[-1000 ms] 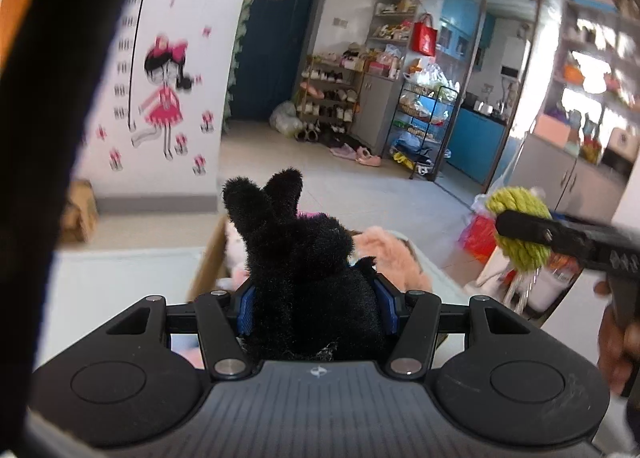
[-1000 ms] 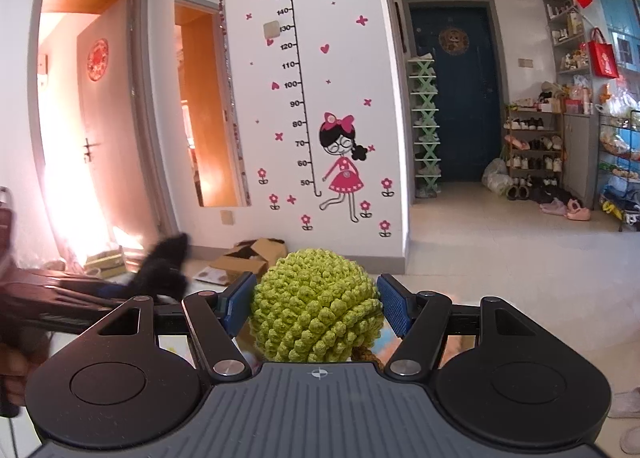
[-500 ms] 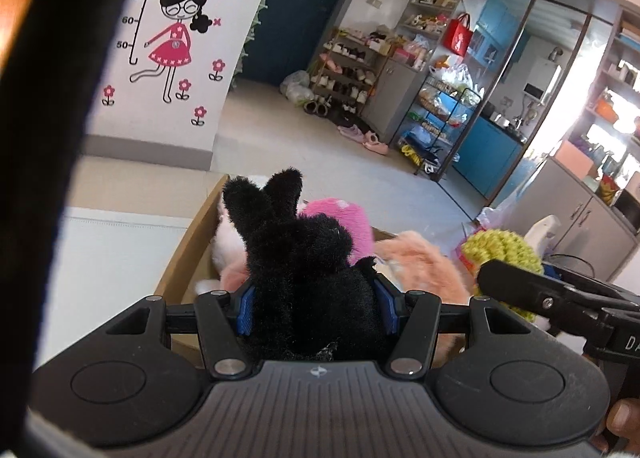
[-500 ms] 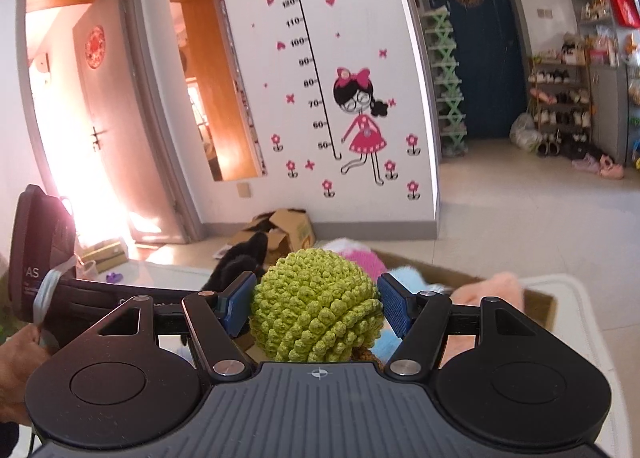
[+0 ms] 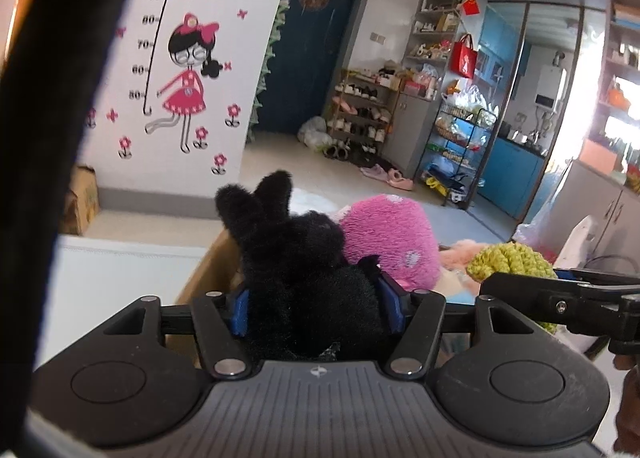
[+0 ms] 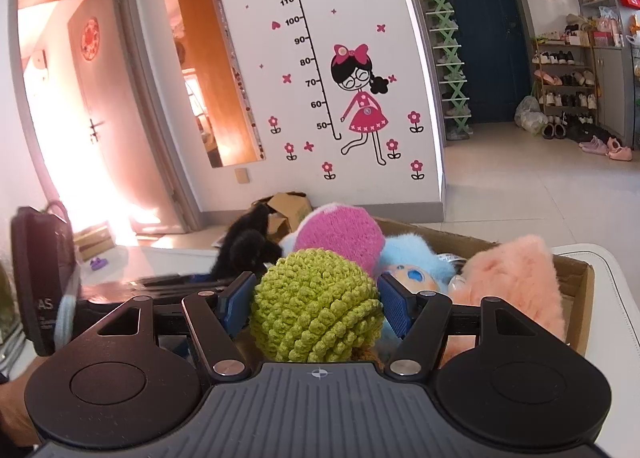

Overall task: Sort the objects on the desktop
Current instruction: 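Lower both held toys into the box and open both tools, then move the left tool over the black knit doll while the right tool moves over the white knitted hat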

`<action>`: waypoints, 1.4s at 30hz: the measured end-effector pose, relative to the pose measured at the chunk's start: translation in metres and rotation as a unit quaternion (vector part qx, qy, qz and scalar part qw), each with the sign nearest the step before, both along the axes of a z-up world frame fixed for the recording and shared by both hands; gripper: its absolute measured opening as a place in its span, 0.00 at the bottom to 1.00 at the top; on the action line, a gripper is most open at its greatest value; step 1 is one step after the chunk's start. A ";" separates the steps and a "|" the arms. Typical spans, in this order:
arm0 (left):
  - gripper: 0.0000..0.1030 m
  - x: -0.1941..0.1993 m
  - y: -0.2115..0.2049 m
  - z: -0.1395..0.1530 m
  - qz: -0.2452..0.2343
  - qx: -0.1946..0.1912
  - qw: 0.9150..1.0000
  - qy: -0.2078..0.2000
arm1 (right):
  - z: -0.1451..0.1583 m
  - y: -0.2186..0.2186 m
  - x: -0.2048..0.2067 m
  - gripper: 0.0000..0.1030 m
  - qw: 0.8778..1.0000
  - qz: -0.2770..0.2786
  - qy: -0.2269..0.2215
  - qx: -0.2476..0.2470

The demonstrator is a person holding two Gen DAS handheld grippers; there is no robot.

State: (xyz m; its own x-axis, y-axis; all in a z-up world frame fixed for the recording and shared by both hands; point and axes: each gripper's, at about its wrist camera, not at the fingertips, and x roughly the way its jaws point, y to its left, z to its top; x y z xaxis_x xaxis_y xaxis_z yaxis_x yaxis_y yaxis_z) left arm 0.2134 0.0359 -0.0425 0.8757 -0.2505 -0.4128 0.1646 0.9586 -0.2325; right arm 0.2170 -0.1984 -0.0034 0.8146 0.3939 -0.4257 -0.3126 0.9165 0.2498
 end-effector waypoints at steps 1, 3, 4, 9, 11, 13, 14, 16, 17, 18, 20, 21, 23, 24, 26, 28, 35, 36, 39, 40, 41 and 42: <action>0.69 -0.001 0.001 0.001 0.005 0.004 1.000 -0.001 | -0.001 0.002 0.001 0.70 1.000 0.000 0.001 -0.002; 0.99 -0.002 0.003 0.002 0.021 0.013 1.000 -0.001 | -0.003 0.004 0.001 0.70 1.000 0.000 0.000 -0.009; 1.00 -0.004 0.004 0.004 0.024 0.017 1.000 -0.004 | -0.002 0.004 0.004 0.70 1.000 0.000 0.000 -0.011; 0.99 -0.012 0.008 0.011 0.014 0.017 1.000 0.004 | 0.001 0.008 0.000 0.70 1.000 -0.004 -0.013 -0.023; 0.99 -0.014 0.009 0.015 0.013 0.018 1.000 -0.003 | 0.005 0.006 -0.001 0.70 0.999 -0.010 -0.023 -0.022; 0.99 -0.014 0.009 0.022 0.013 0.013 1.000 -0.009 | 0.008 0.004 -0.001 0.71 0.999 -0.016 -0.028 -0.021; 0.99 -0.016 0.011 0.025 0.013 0.009 1.000 -0.012 | 0.009 0.003 -0.002 0.72 0.999 -0.021 -0.032 -0.022; 0.99 -0.017 0.014 0.028 0.017 -0.002 1.000 -0.013 | 0.011 0.000 -0.002 0.72 0.999 -0.024 -0.034 -0.017; 0.99 -0.018 0.017 0.030 0.017 -0.010 1.000 -0.012 | 0.012 0.000 -0.004 0.72 0.999 -0.025 -0.035 -0.016; 0.99 -0.020 0.019 0.032 0.019 -0.017 1.000 -0.011 | 0.013 -0.001 -0.007 0.72 0.999 -0.026 -0.037 -0.015; 0.99 -0.025 0.025 0.036 0.020 -0.030 0.999 -0.013 | 0.016 -0.003 -0.012 0.72 0.999 -0.023 -0.040 -0.010; 0.99 -0.027 0.028 0.037 0.021 -0.037 0.999 -0.014 | 0.018 -0.005 -0.017 0.72 0.999 -0.022 -0.043 -0.006; 0.99 -0.033 0.033 0.043 0.021 -0.053 0.998 -0.018 | 0.022 -0.009 -0.029 0.73 0.999 -0.020 -0.046 0.002; 0.99 -0.040 0.037 0.047 0.019 -0.059 0.998 -0.022 | 0.025 -0.011 -0.040 0.75 0.998 -0.018 -0.052 0.010; 0.99 -0.051 0.040 0.051 0.013 -0.050 0.998 -0.028 | 0.028 -0.013 -0.058 0.76 0.998 -0.019 -0.060 0.021; 0.99 -0.066 0.047 0.052 0.013 -0.036 0.999 -0.030 | 0.029 -0.016 -0.080 0.77 0.997 -0.020 -0.067 0.036; 0.99 -0.130 0.082 0.047 0.029 0.021 0.999 -0.029 | 0.022 -0.019 -0.144 0.83 0.994 -0.048 -0.090 0.048; 0.99 -0.137 0.086 0.045 0.032 0.029 0.999 -0.026 | 0.018 -0.019 -0.148 0.83 0.993 -0.056 -0.087 0.048; 0.99 -0.153 0.094 0.040 0.039 0.048 0.998 -0.016 | 0.006 -0.018 -0.157 0.84 0.993 -0.079 -0.074 0.046; 0.99 -0.157 0.097 0.037 0.042 0.054 0.998 -0.011 | 0.002 -0.016 -0.160 0.84 0.993 -0.083 -0.071 0.043; 0.99 -0.159 0.098 0.035 0.046 0.060 0.997 -0.006 | -0.001 -0.015 -0.162 0.85 0.993 -0.086 -0.071 0.039; 0.99 -0.160 0.099 0.031 0.049 0.063 0.997 0.000 | -0.005 -0.013 -0.163 0.85 0.993 -0.091 -0.070 0.035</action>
